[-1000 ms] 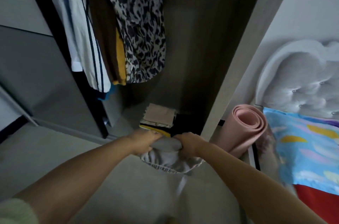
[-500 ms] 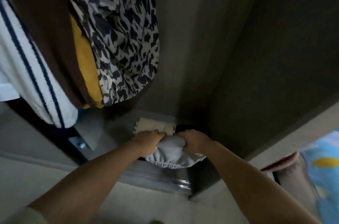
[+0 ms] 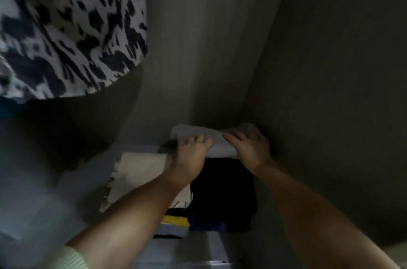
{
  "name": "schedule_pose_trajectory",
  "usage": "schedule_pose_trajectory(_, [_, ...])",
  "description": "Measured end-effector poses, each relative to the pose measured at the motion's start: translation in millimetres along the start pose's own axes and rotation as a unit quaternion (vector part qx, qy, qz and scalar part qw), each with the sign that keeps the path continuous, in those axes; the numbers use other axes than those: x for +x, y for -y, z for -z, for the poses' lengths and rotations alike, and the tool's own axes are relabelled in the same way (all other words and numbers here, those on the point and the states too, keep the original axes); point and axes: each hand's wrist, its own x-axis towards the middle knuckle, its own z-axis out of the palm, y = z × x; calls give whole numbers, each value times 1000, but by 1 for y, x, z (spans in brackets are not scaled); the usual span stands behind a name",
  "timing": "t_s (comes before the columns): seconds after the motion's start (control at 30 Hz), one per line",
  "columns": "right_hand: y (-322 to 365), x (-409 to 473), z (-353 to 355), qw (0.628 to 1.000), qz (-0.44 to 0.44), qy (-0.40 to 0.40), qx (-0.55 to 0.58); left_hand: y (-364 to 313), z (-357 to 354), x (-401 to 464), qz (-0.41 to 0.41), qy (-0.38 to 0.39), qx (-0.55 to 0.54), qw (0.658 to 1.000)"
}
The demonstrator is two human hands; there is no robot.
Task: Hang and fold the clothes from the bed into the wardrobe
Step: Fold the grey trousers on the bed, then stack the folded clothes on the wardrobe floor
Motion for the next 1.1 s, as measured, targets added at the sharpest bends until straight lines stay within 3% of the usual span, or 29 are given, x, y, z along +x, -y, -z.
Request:
schedule_pose_trajectory(0.13, [-4, -12, -96, 999, -12, 41, -31, -15, -105, -5, -7, -28, -22, 999])
schedule_pose_trajectory(0.27, [5, -46, -169, 996, -30, 80, -39, -29, -174, -30, -31, 47, -5, 998])
schedule_pose_trajectory(0.6, [24, -60, -191, 975, -58, 207, -50, -21, -196, -41, -110, 165, -3, 980])
schedule_pose_trajectory(0.67, [23, -52, -175, 973, -62, 223, -19, -19, -186, -32, -100, 192, -22, 976])
schedule_pose_trajectory(0.73, [22, -44, -149, 980, -54, 189, 6, -14, -166, -22, -90, 193, -38, 976])
schedule_pose_trajectory(0.87, [23, -33, -81, 990, -76, 117, 14, 0, -97, -16, -53, 121, -64, 989])
schedule_pose_trajectory(1.1, [31, -37, 68, 988, -72, 120, 60, 1, 80, -26, -43, 16, -106, 993])
